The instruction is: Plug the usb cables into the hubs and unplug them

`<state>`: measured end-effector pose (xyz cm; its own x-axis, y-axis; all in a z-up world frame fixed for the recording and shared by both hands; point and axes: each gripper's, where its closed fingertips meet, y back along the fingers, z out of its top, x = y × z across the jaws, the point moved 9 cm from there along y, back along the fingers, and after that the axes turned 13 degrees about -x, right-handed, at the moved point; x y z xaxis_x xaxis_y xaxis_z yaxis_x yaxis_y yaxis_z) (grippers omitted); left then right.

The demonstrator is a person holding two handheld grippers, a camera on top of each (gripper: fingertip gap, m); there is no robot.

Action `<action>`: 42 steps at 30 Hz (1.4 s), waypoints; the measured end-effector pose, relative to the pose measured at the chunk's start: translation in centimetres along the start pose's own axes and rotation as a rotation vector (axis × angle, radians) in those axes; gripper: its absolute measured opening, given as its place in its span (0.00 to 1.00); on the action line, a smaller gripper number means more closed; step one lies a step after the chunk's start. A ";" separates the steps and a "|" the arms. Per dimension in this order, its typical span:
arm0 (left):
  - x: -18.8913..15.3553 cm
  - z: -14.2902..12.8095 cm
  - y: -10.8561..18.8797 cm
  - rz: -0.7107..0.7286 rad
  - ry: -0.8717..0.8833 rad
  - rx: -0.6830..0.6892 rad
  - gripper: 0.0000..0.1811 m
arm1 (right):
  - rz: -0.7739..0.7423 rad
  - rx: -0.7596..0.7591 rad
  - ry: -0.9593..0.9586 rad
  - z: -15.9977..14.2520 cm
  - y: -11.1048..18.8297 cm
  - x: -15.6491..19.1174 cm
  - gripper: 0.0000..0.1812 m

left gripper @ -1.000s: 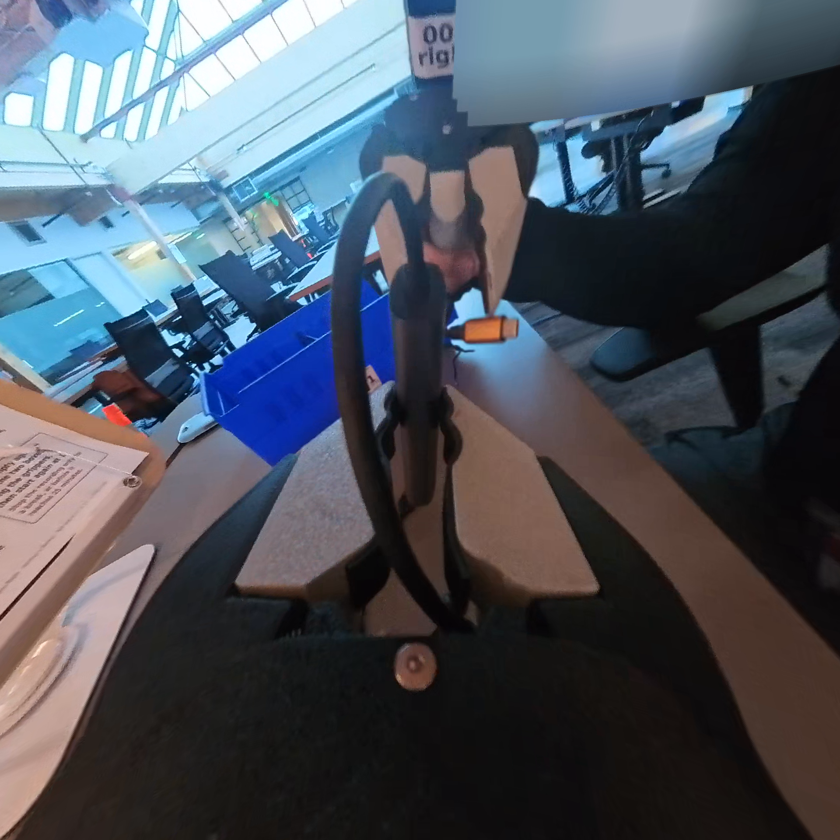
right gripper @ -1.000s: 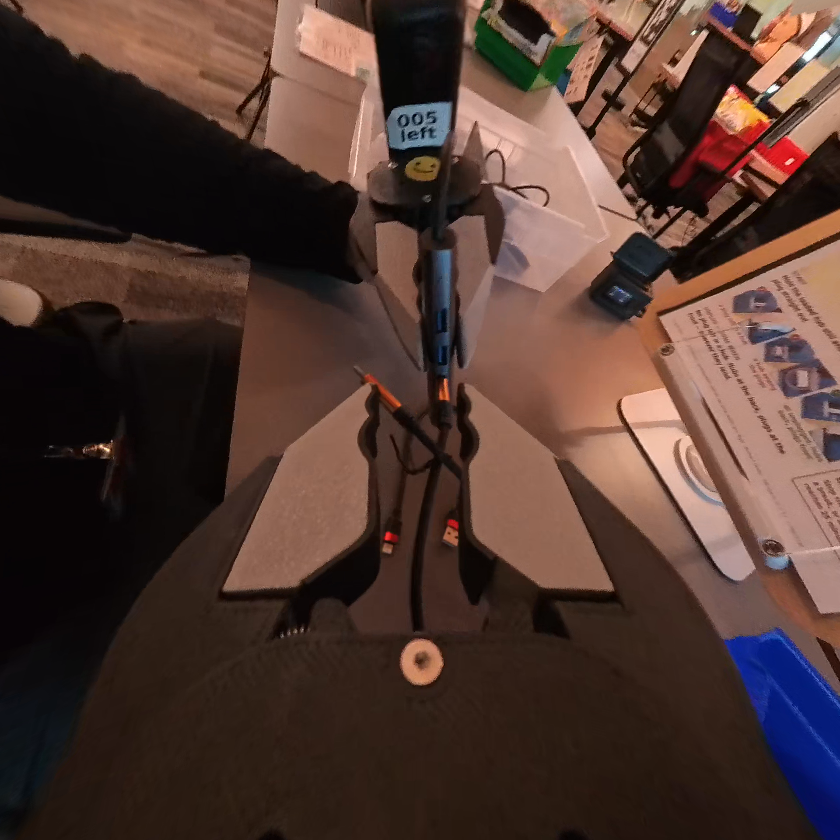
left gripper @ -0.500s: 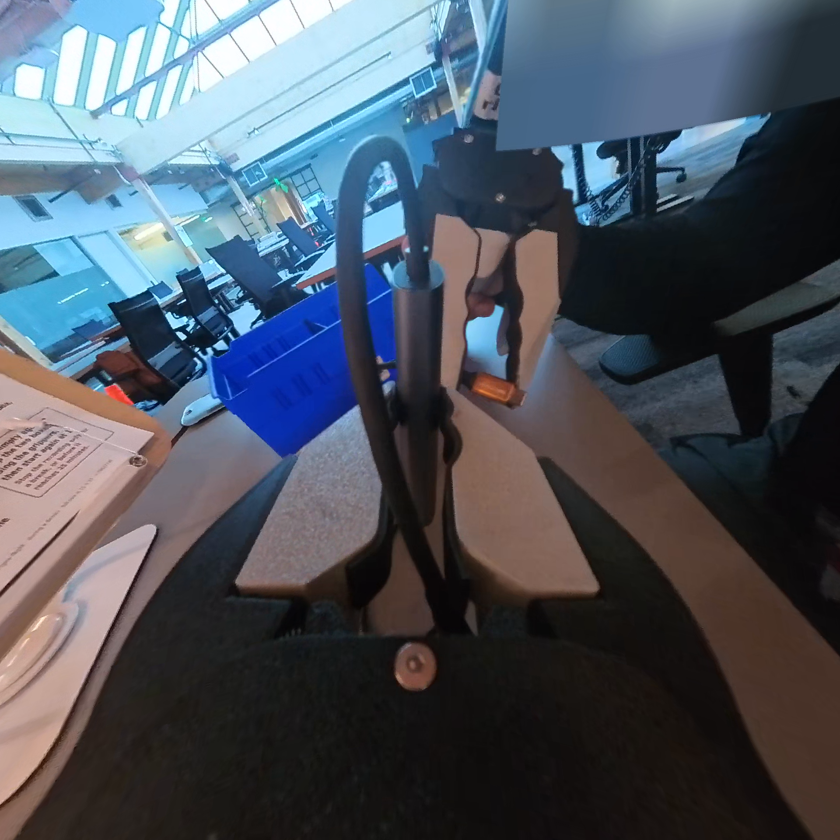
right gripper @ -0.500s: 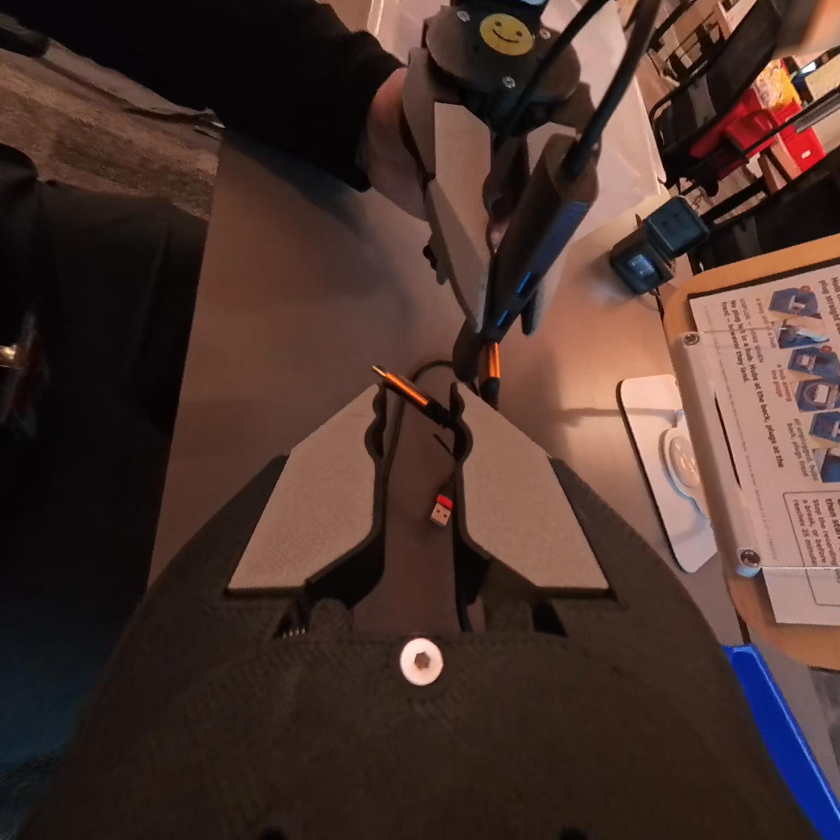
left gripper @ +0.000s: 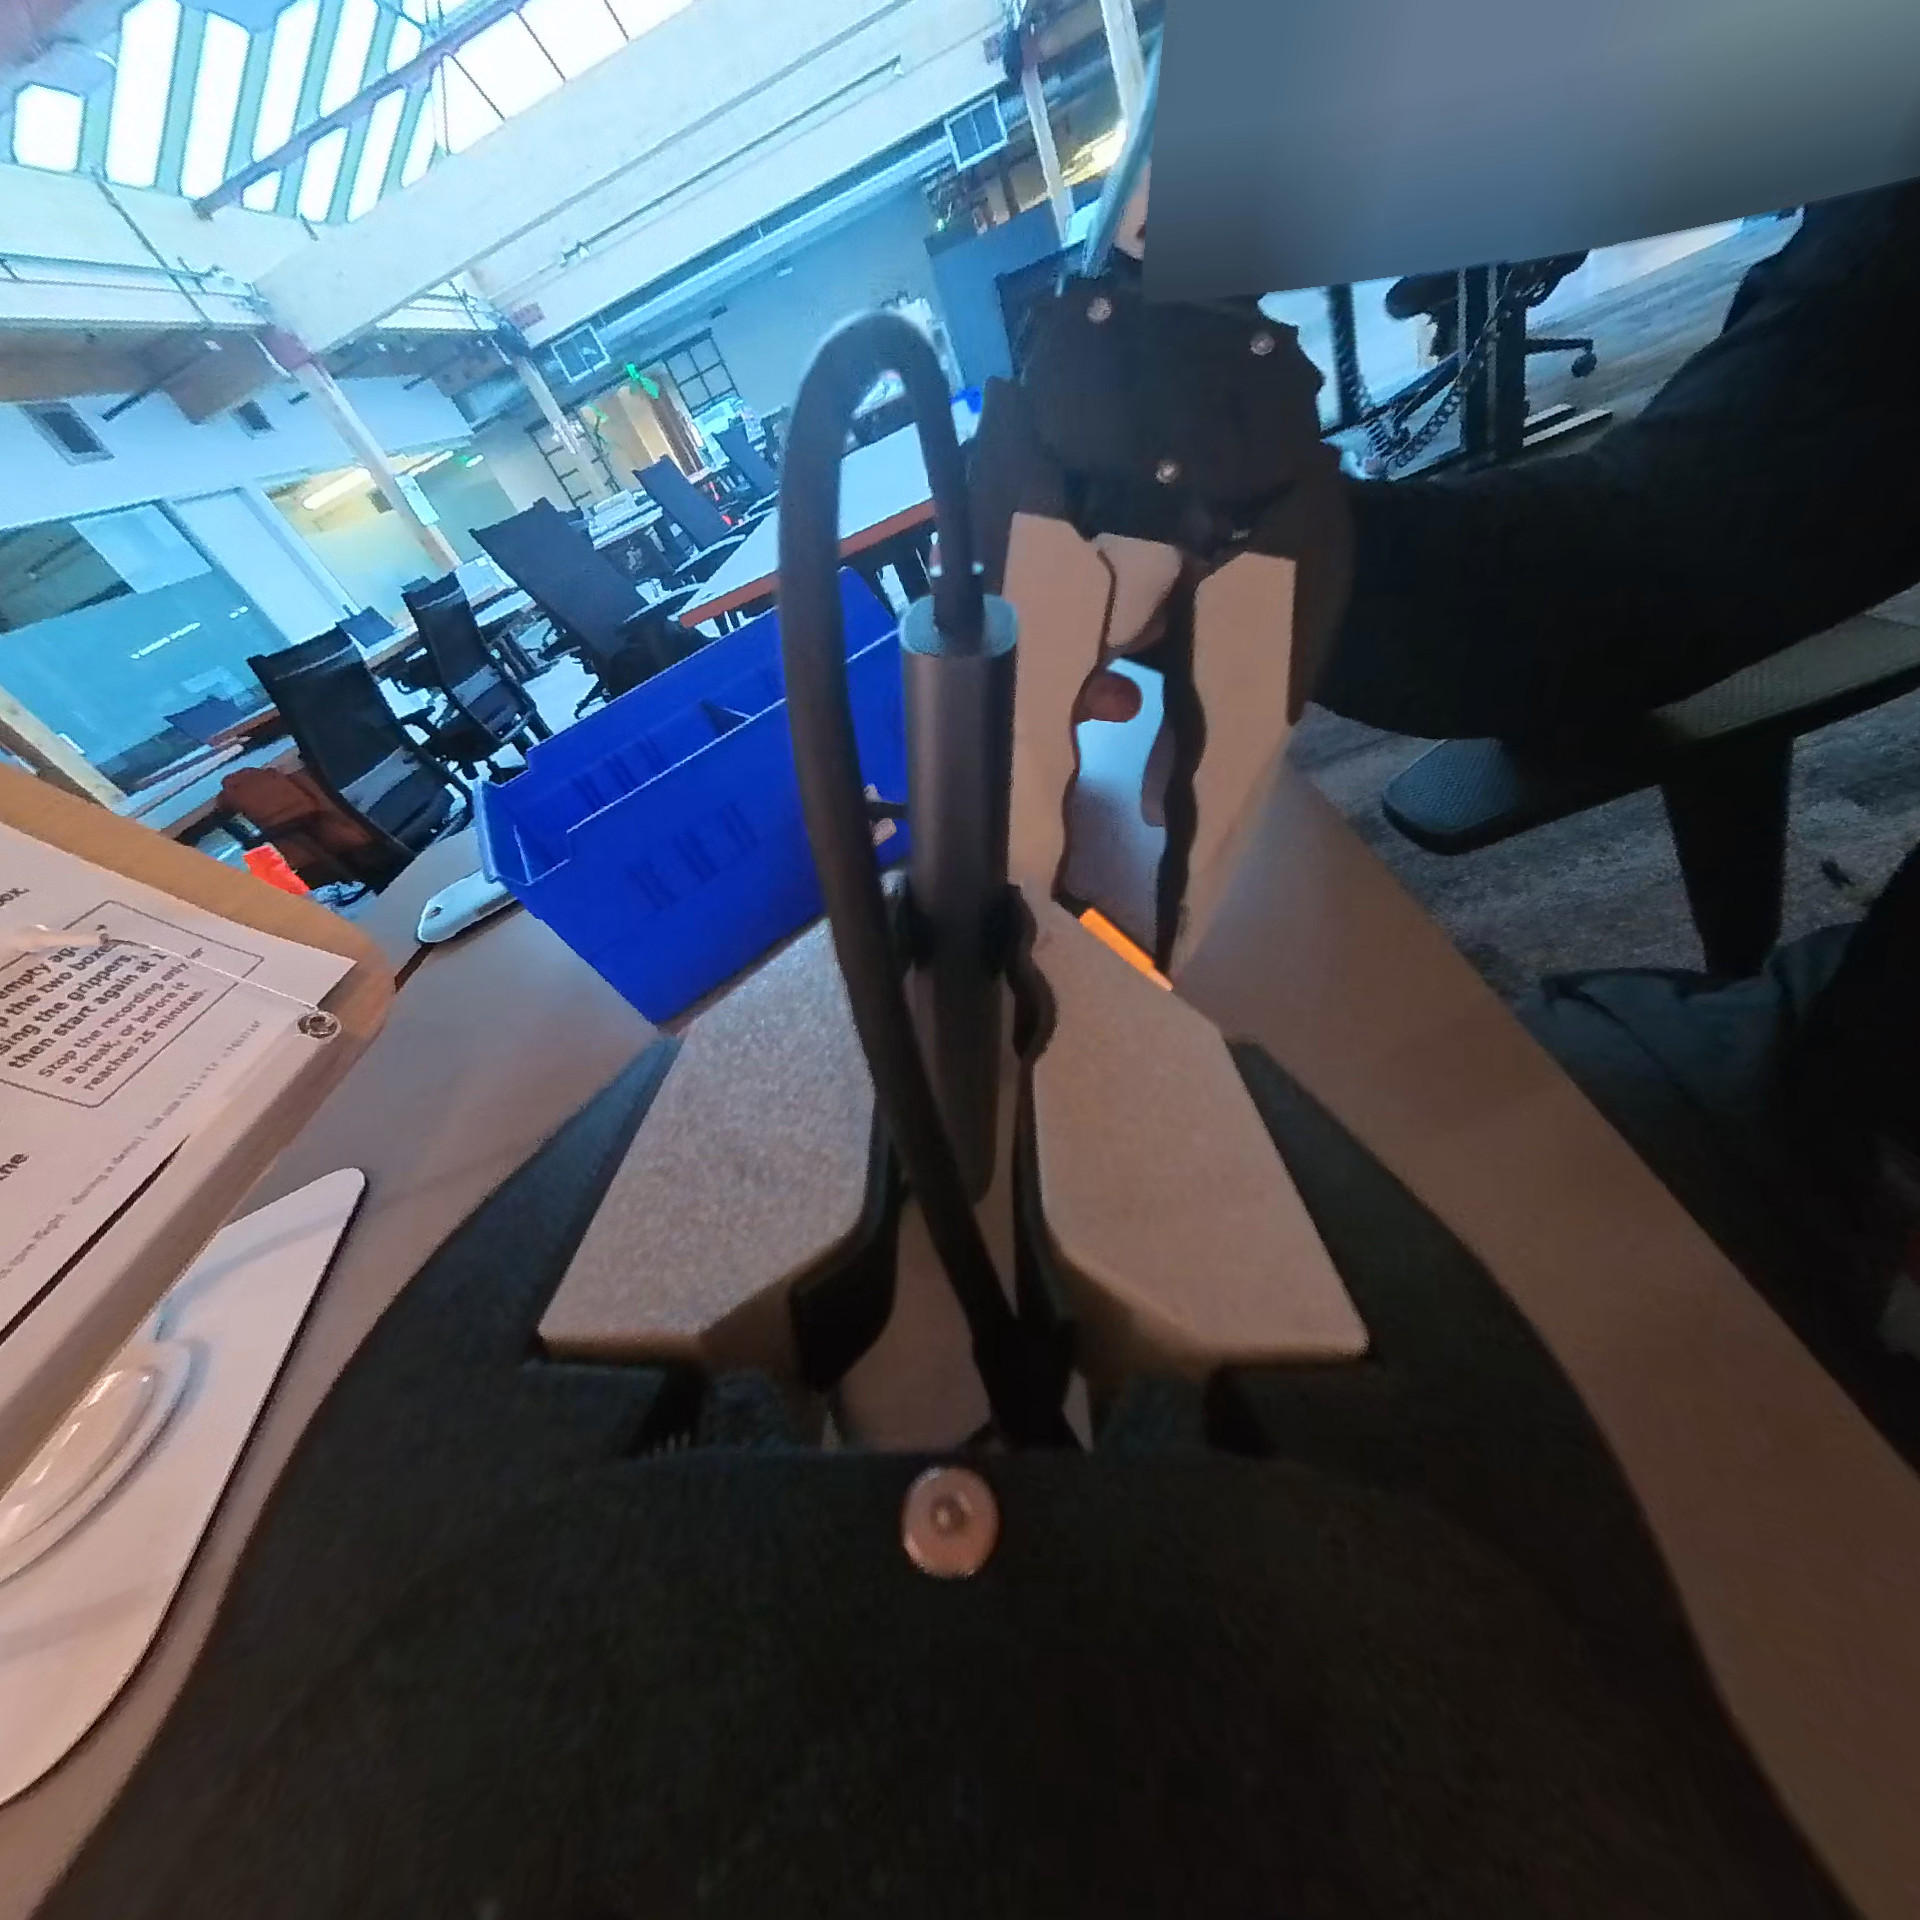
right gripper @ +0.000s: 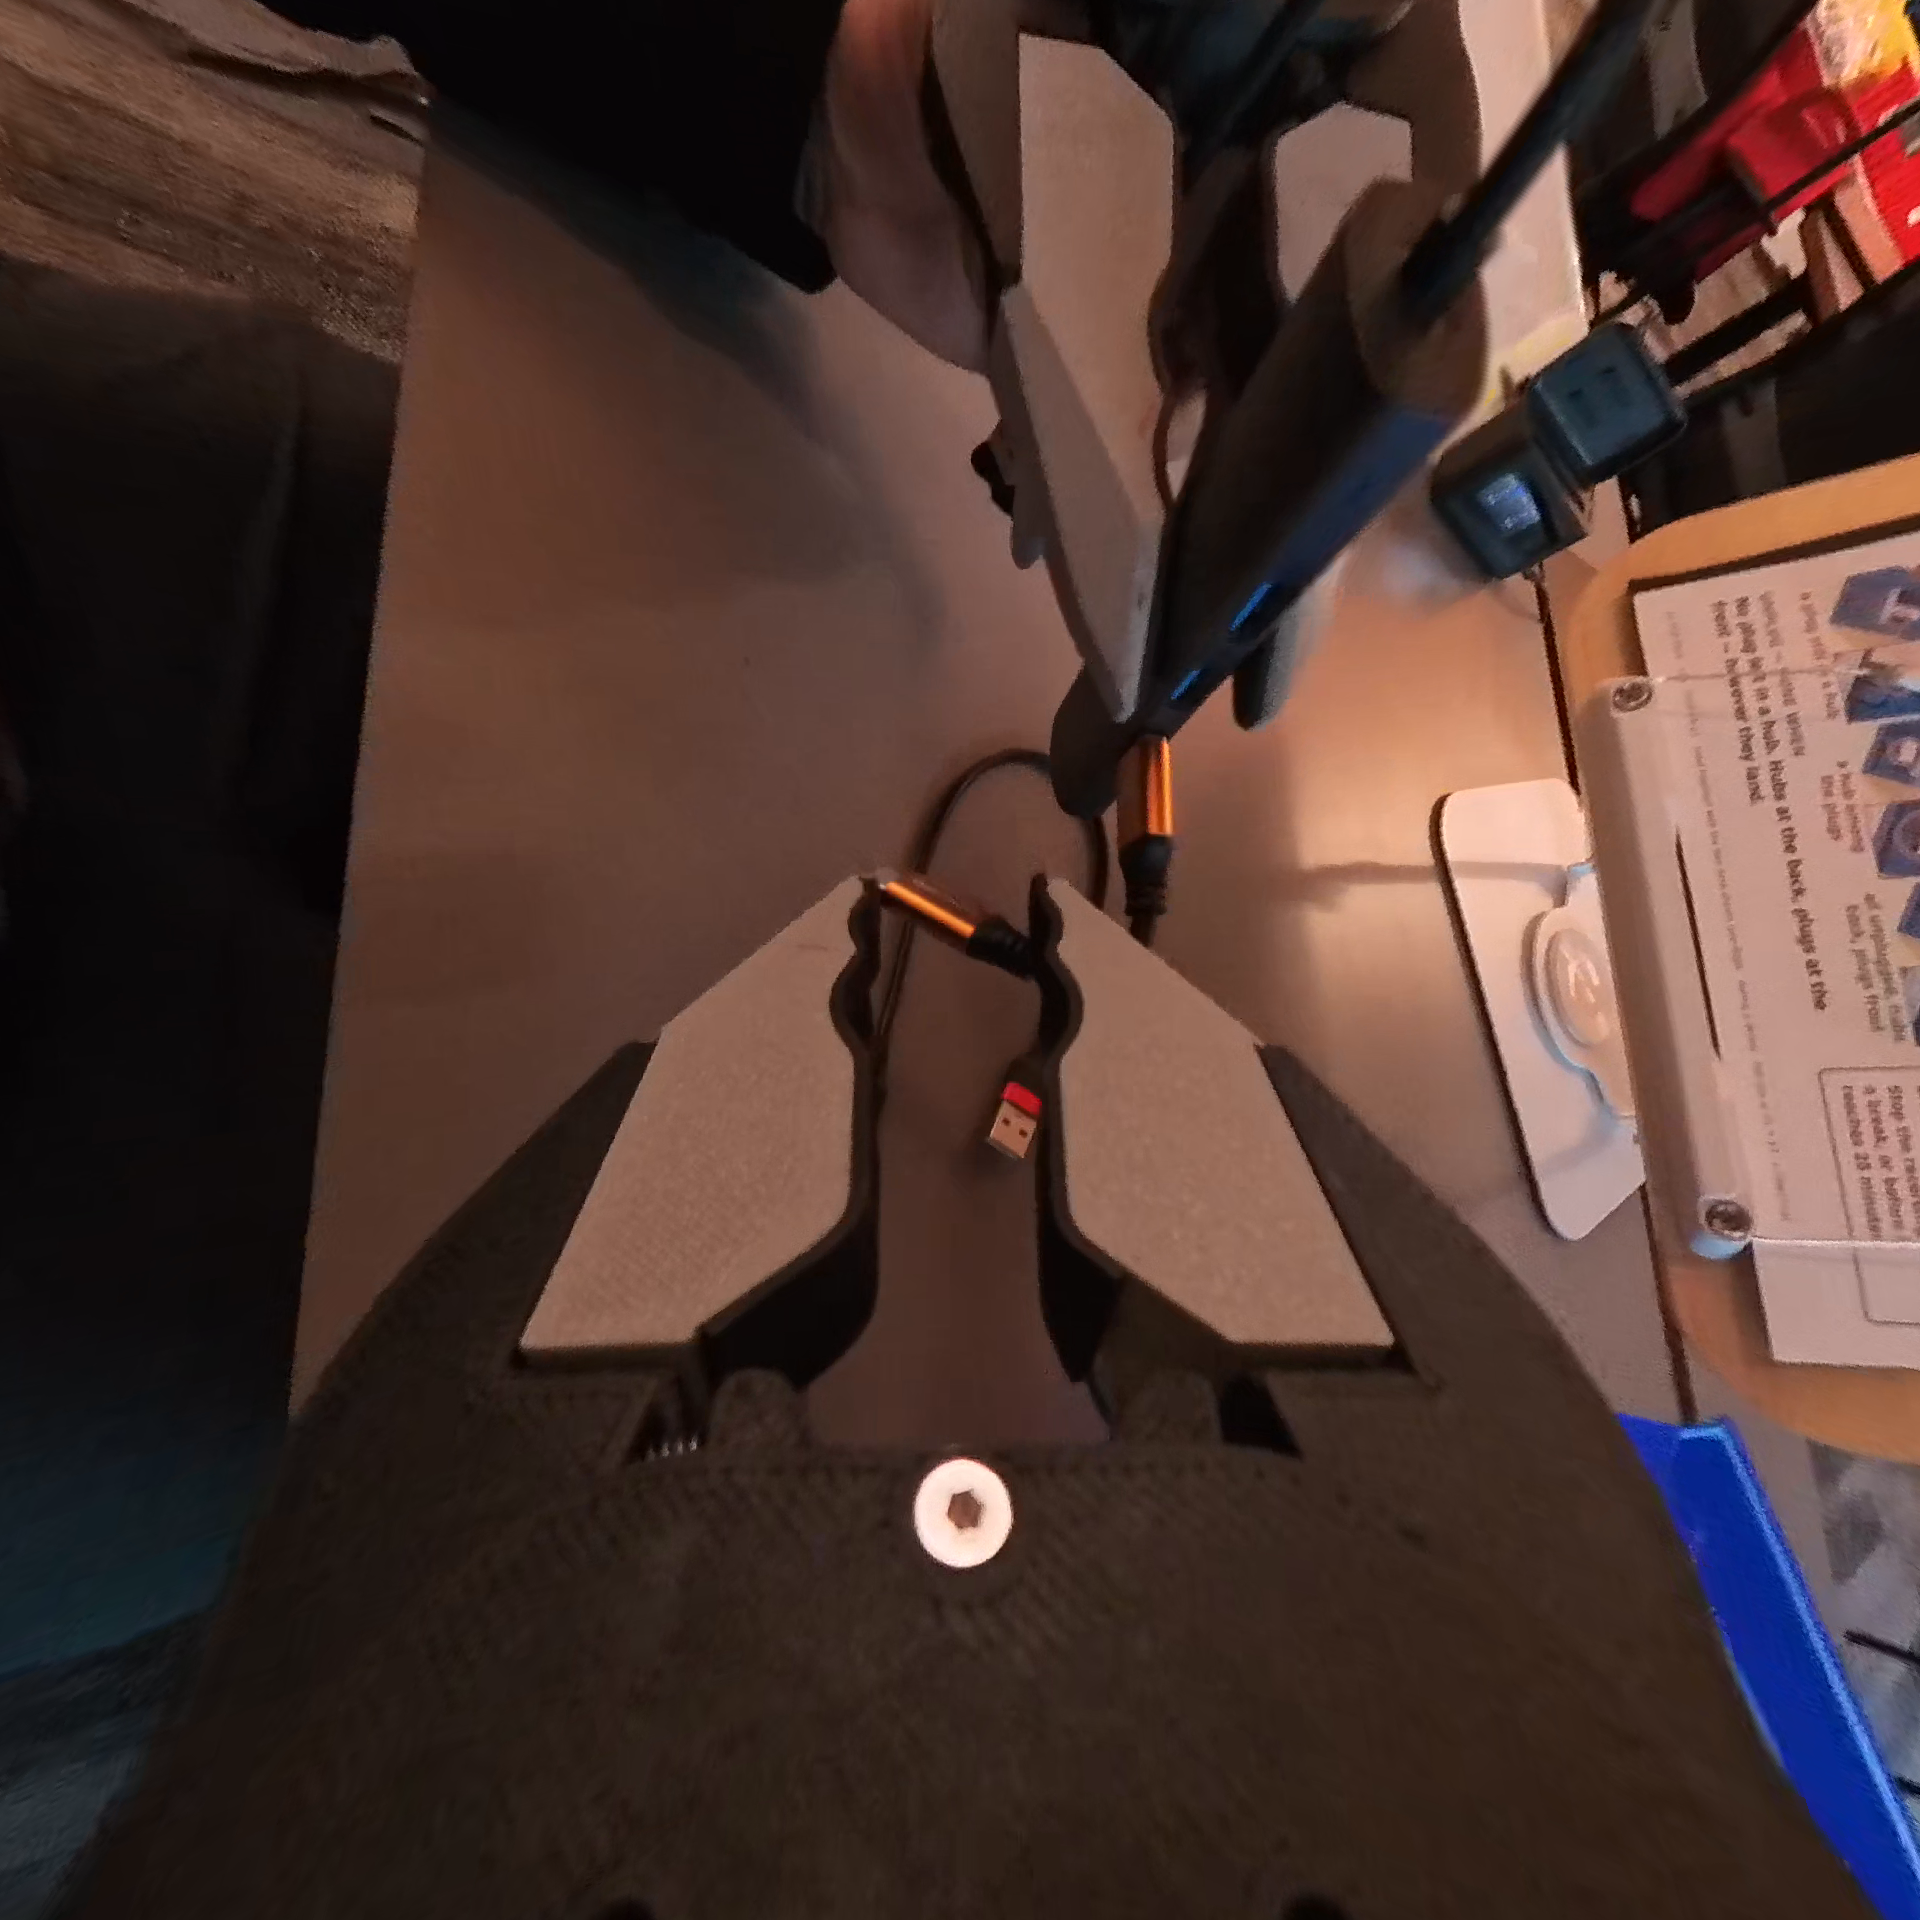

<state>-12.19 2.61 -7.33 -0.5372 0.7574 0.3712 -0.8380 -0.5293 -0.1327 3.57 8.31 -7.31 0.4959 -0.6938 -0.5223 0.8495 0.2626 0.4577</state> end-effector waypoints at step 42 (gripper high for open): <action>0.2 -0.8 -0.2 0.042 -0.032 0.094 0.09 | -0.280 0.376 -0.238 -6.6 1.5 -4.8 0.06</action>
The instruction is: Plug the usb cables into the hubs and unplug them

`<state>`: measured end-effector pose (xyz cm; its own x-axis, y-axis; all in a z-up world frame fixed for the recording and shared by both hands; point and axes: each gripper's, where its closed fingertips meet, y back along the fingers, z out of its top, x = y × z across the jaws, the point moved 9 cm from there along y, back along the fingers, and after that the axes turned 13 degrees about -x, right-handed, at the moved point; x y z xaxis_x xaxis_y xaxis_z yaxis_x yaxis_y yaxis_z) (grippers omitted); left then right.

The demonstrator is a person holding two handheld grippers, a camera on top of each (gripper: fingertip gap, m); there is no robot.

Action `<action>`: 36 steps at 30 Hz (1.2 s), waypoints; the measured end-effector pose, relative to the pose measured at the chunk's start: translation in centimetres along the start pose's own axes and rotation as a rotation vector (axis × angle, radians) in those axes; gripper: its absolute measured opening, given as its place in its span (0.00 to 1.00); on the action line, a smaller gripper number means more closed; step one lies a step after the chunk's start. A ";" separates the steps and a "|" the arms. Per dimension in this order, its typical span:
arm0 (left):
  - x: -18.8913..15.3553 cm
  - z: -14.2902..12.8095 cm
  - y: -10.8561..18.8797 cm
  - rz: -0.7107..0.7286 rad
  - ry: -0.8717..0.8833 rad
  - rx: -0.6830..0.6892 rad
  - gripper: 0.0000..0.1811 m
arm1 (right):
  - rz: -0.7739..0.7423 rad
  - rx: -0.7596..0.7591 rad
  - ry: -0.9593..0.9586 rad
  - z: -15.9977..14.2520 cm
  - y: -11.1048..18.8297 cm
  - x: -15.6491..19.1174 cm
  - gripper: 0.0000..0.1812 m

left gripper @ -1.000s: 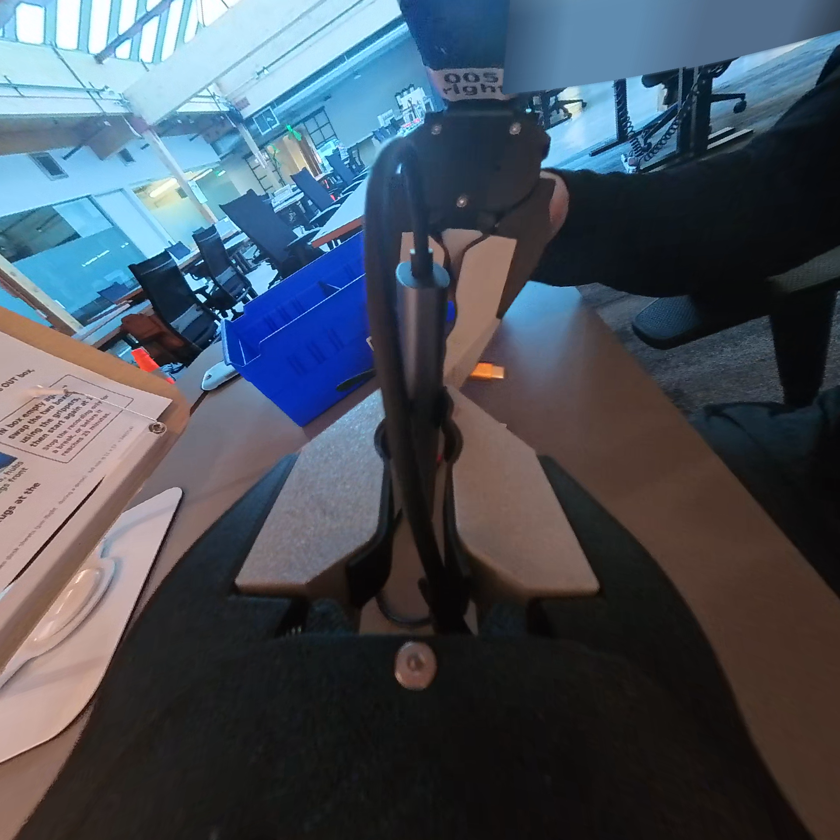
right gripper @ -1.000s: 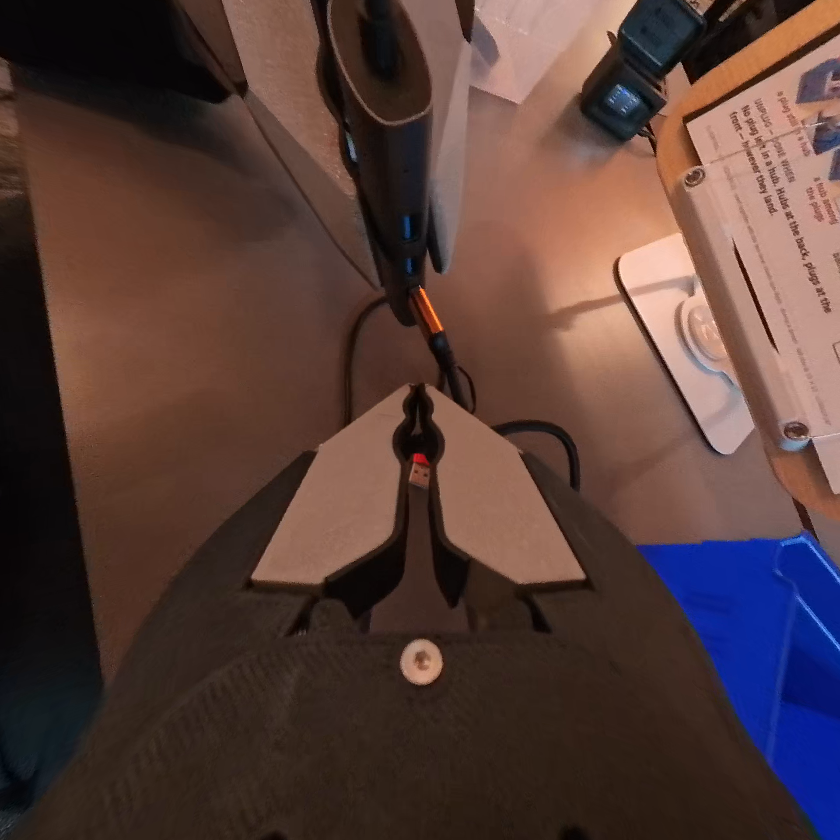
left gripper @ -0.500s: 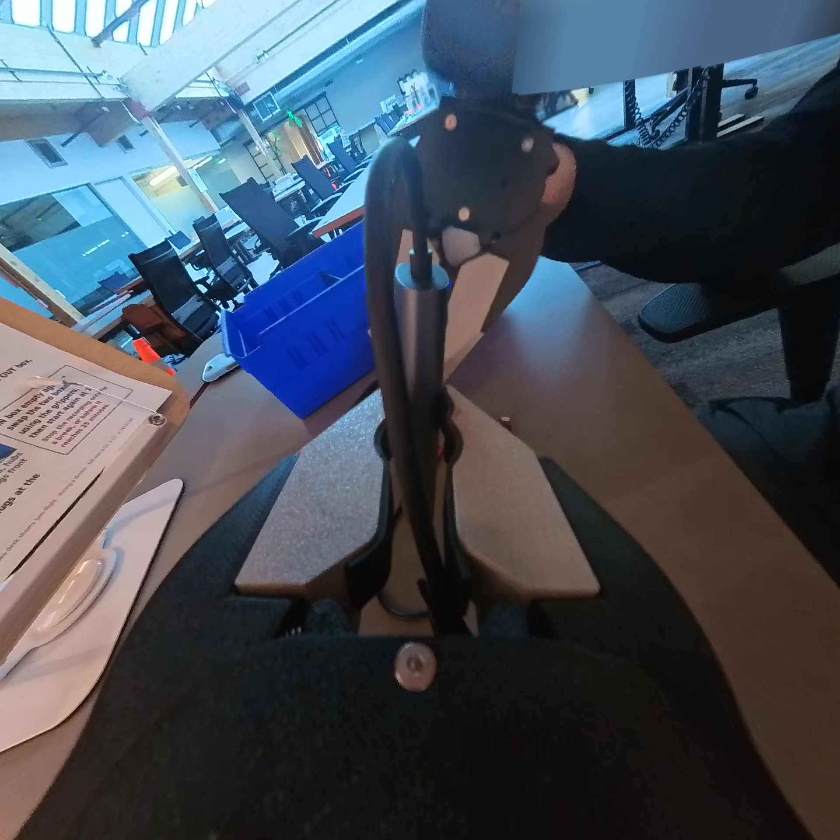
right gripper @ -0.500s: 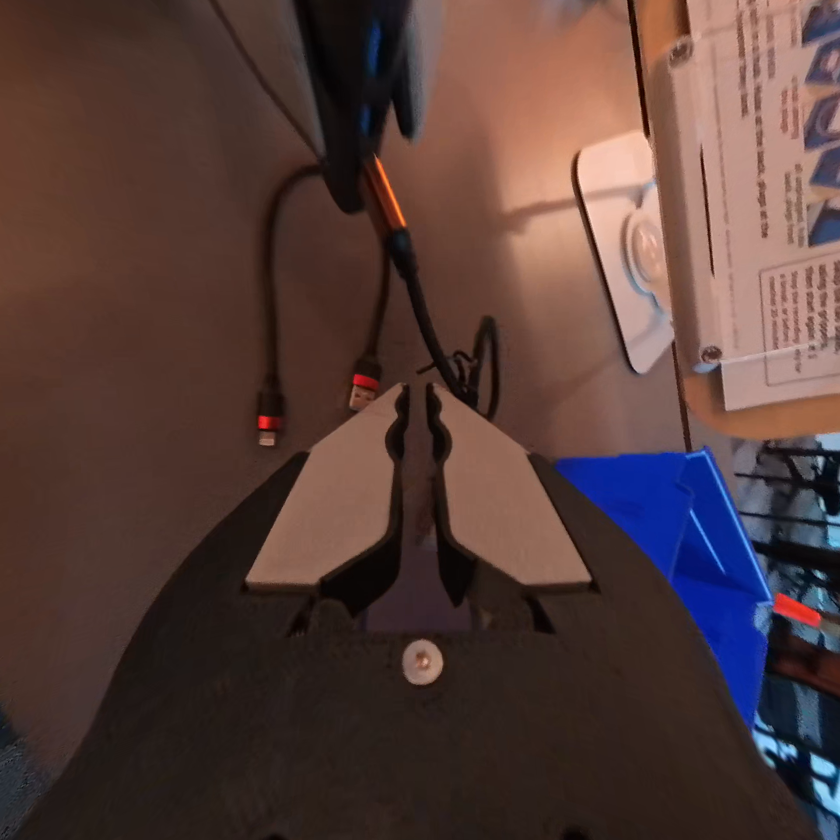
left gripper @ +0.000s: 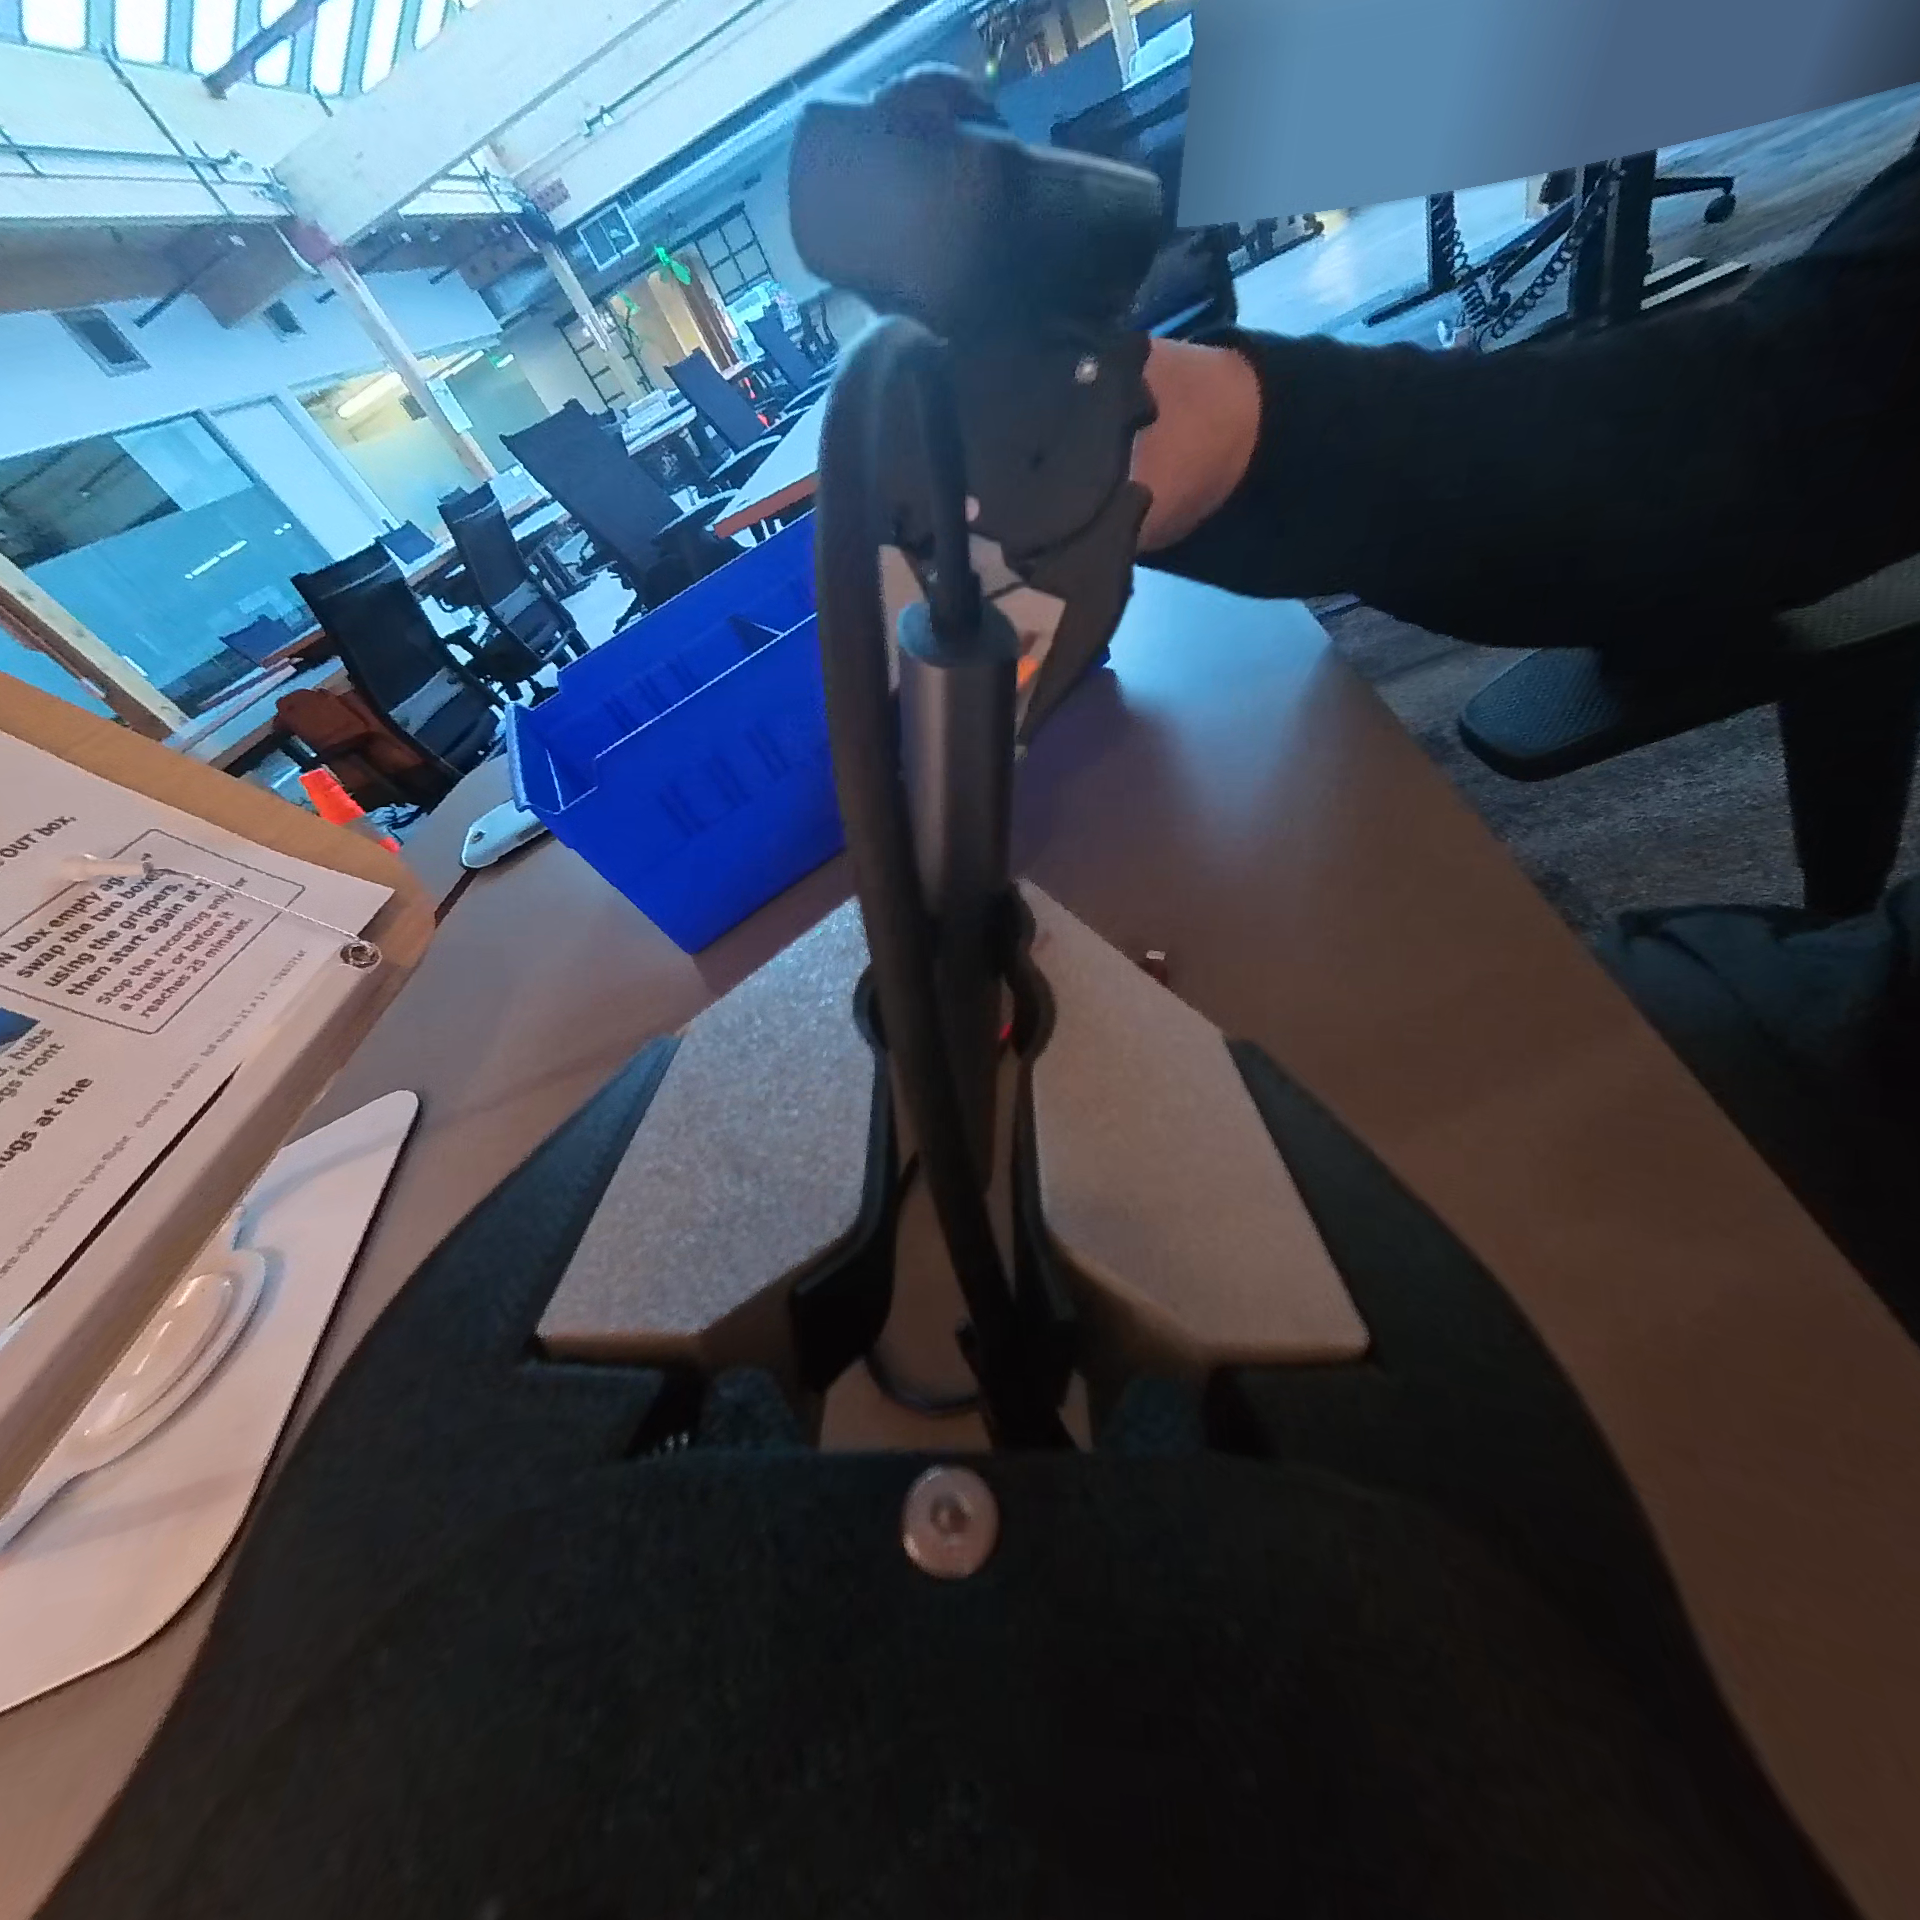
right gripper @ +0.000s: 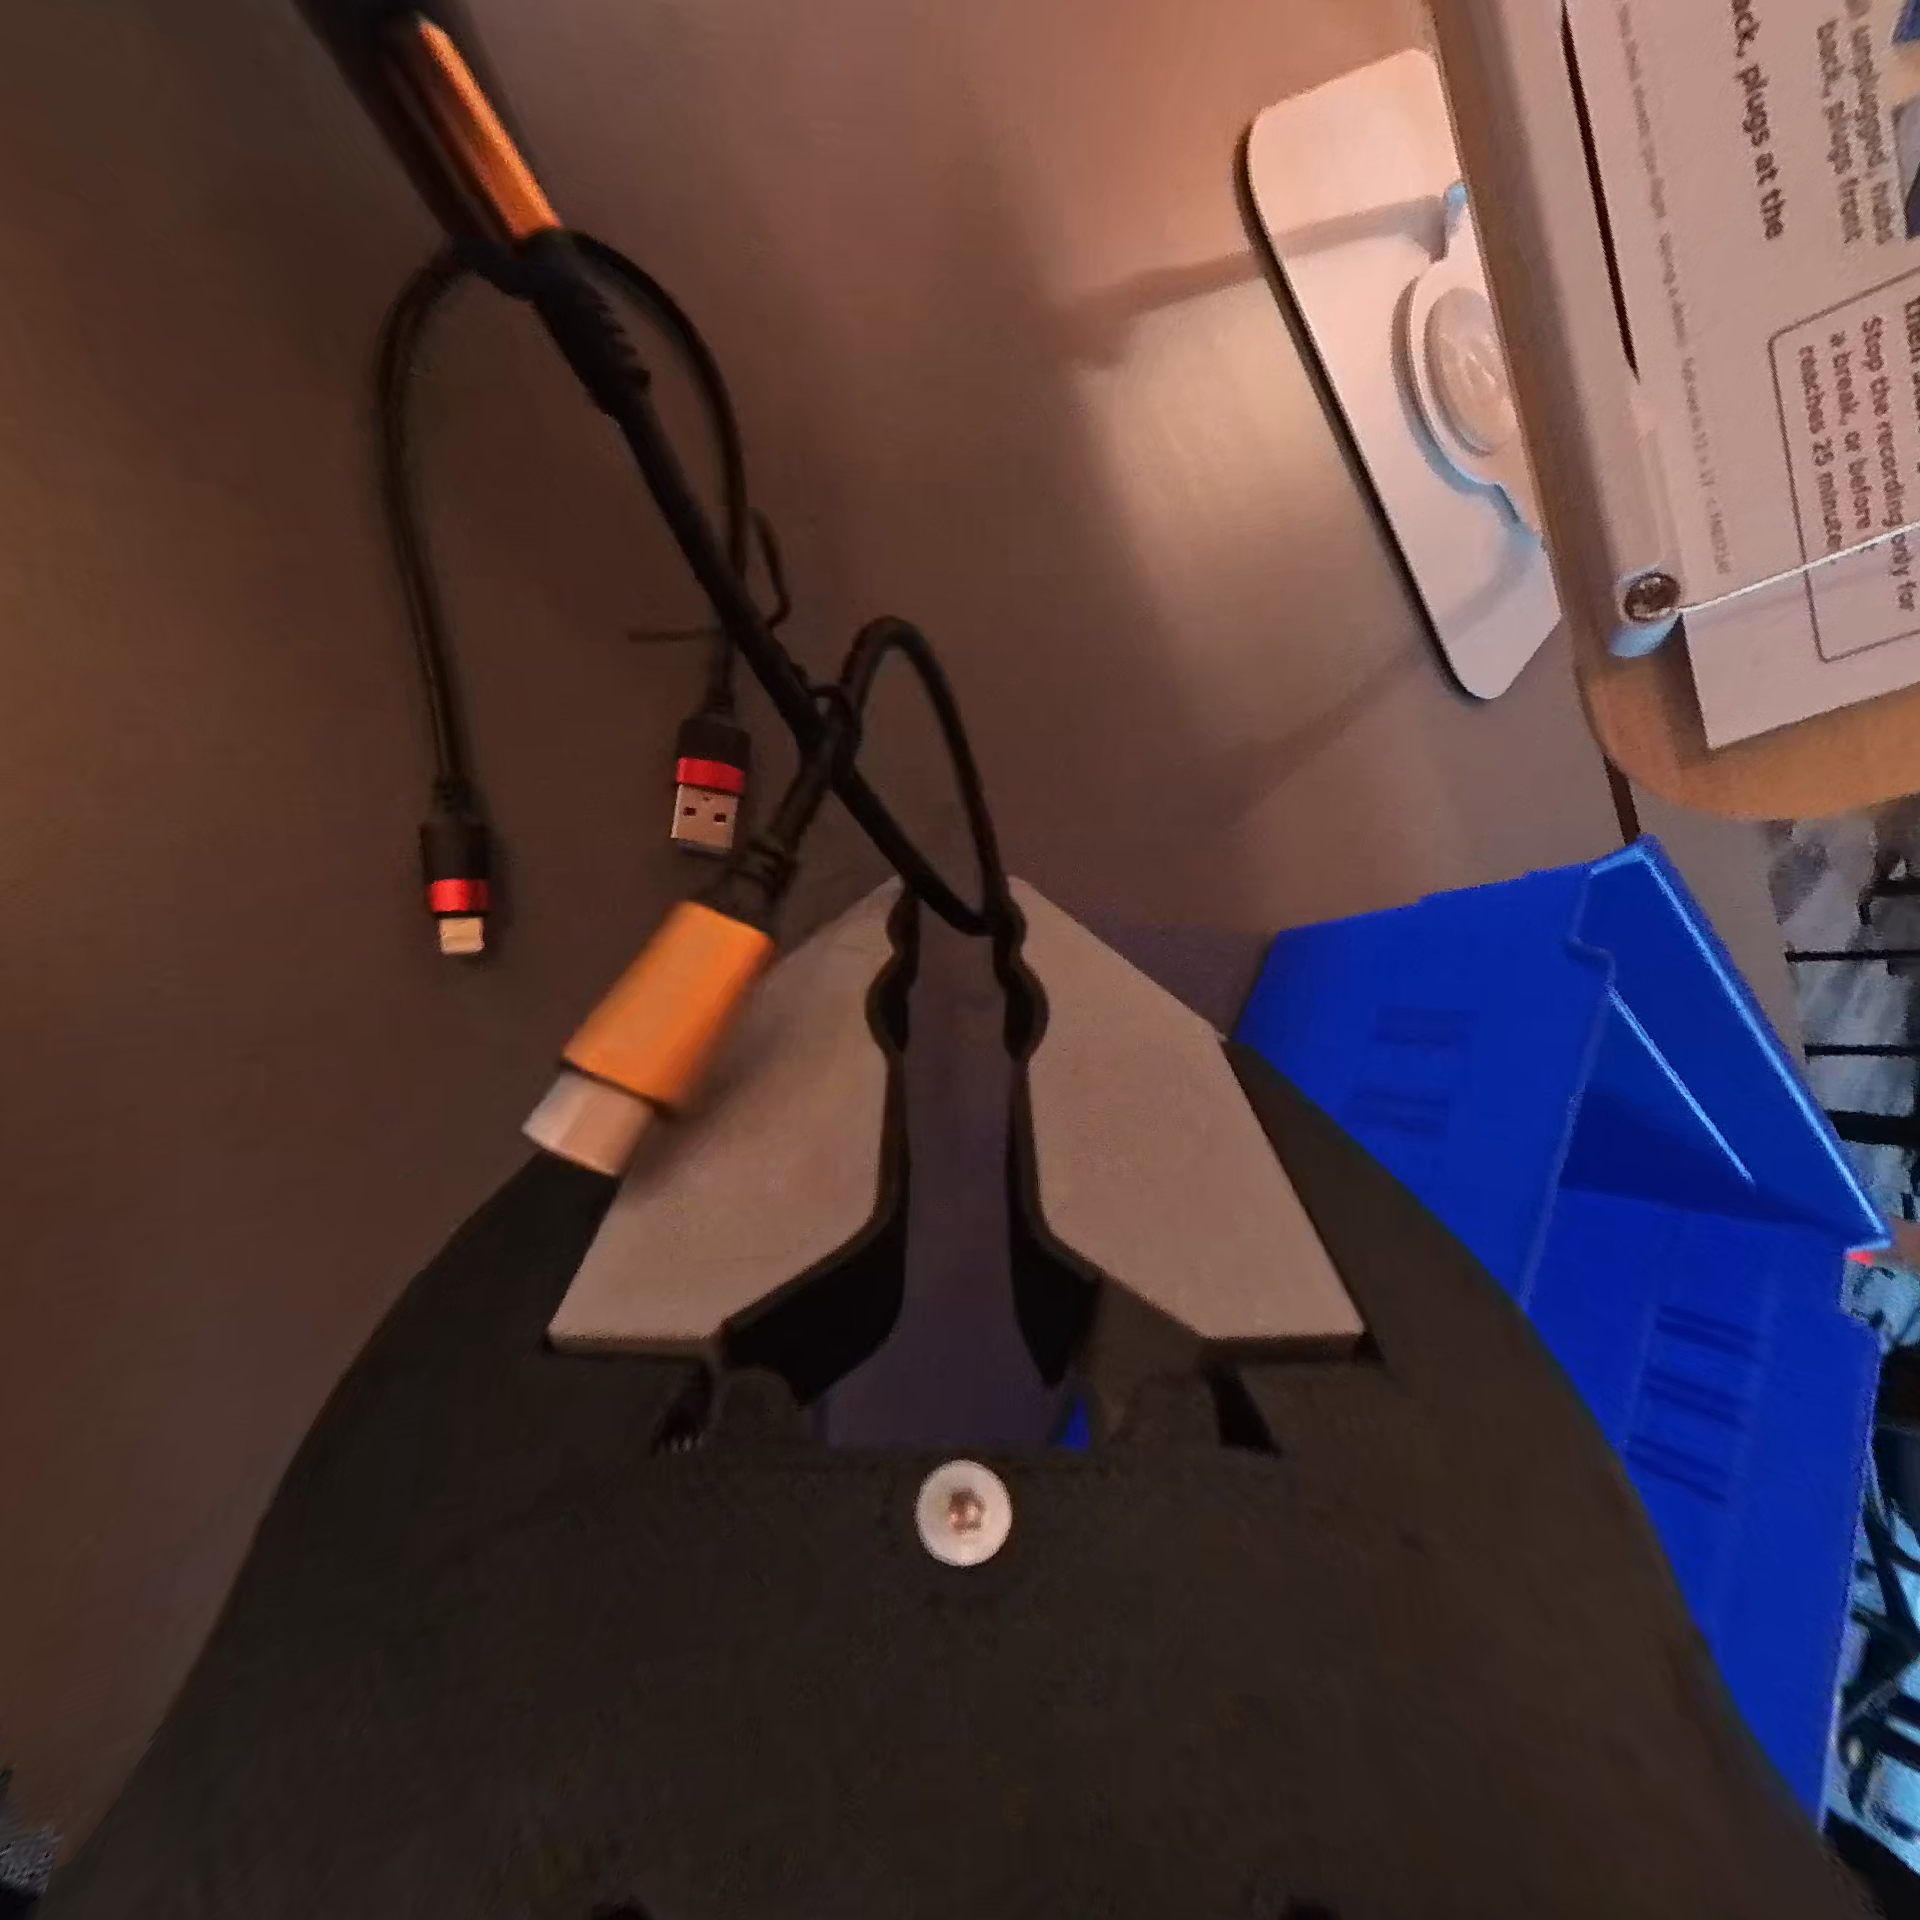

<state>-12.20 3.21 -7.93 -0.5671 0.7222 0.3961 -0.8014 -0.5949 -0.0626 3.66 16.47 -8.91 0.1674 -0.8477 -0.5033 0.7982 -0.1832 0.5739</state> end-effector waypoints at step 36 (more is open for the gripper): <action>2.1 2.5 3.3 0.123 0.061 -0.198 0.08 | -0.182 -0.199 0.283 -2.2 1.8 -1.6 0.00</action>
